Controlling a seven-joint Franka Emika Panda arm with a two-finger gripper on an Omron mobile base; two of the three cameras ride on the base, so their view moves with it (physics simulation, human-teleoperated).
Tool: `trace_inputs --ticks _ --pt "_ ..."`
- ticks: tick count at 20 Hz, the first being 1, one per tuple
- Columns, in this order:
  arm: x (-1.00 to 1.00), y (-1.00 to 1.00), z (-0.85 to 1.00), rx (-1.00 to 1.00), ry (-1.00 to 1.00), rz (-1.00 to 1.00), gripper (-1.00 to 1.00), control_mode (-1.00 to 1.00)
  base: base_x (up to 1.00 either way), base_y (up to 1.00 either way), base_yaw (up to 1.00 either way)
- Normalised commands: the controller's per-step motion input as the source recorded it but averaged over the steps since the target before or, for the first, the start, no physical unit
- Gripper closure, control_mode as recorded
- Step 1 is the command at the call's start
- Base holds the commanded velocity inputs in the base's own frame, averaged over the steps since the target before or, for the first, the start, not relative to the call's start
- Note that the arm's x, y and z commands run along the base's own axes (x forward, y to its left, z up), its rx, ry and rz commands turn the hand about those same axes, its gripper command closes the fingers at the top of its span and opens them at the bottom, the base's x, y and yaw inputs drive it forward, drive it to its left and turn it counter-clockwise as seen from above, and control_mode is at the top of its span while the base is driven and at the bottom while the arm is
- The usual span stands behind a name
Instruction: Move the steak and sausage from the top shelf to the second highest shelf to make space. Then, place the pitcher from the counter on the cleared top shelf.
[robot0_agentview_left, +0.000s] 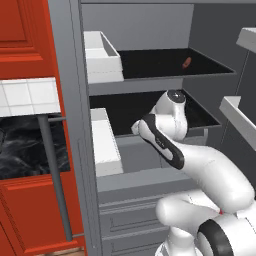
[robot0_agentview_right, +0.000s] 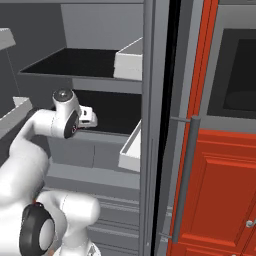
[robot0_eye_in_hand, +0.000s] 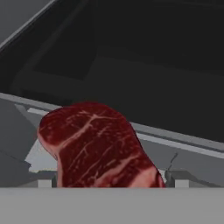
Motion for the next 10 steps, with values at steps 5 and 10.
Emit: trace_inputs --ticks 5,10 --pt "1.00 0.10 -0.23 0.00 0.00 0.00 1.00 -1.00 0.00 0.00 0.00" --pt "1.00 0.09 -0.42 0.00 0.00 0.00 1.00 -1.00 0.00 0.00 0.00"
